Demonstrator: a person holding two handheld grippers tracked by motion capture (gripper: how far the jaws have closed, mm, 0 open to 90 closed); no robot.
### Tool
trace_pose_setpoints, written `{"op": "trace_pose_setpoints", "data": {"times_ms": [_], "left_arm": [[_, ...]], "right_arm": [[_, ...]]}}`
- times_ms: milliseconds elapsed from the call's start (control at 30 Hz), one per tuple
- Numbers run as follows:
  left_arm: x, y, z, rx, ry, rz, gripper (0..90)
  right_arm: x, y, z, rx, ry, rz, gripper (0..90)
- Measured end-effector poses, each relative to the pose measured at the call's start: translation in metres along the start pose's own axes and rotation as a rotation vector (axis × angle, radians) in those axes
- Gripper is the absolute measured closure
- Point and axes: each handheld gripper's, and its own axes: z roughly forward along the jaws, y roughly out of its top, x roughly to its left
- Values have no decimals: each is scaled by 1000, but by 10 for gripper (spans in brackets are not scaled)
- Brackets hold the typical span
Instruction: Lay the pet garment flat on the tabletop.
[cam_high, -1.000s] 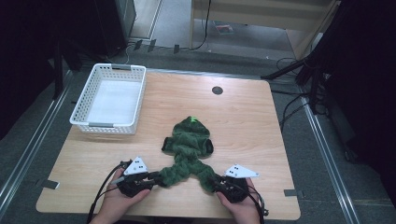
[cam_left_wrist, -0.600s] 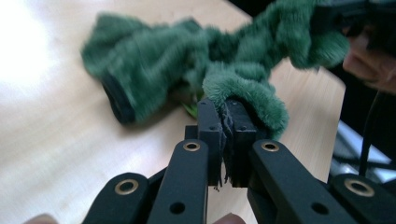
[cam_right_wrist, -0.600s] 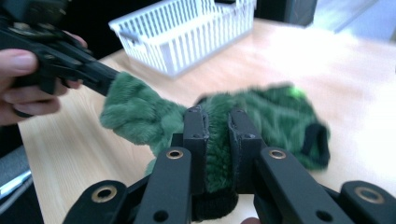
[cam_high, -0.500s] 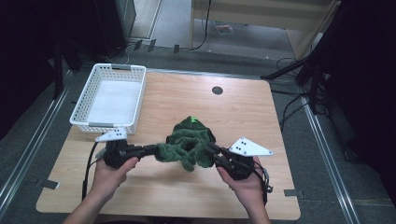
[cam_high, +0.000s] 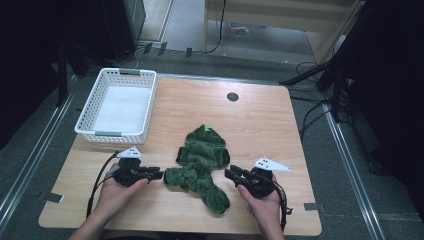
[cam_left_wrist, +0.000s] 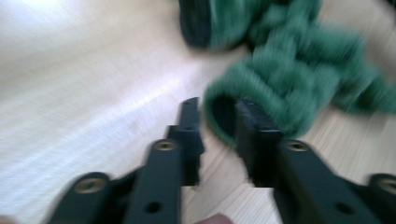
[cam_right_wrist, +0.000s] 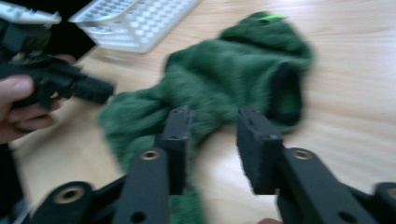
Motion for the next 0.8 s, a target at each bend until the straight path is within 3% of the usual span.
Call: {"op": "trace_pose_setpoints", "data": {"times_ms": [67,100,167,233,267,333,400,467,567,633,667,800], "left_arm": [[-6,3,-3,-49,-8,-1,574],[-10,5,-1,-46,0,16,522],[-18,3,9,-5,11,53,464],[-22,-1,19,37,25,85,463],[-23,-4,23,55,27,100,494],[-26,-7,28,79,23,137,623],[-30,-11,30,117,12,190,794],[-32,-12,31,141,-1,221,870],[-32,-13,30,161,-30,229,895],[-31,-14,30,185,-76,240,894],[-32,-15,30,188,-87,246,891],[-31,-15,30,182,-147,241,806]], "right_arm": [[11,-6,3,28,0,-26,522],[16,-10,6,51,-10,-34,489],[27,-21,12,94,2,-39,438],[34,-30,17,143,2,-66,434],[39,-34,20,169,-14,-100,469],[45,-38,23,194,-66,-174,628],[44,-38,25,199,-63,-180,740],[39,-36,28,206,-92,-181,802],[25,-34,32,213,-151,-194,820],[21,-32,30,195,-201,-195,824],[19,-30,29,182,-247,-219,826],[23,-28,27,148,-315,-276,779]]}}
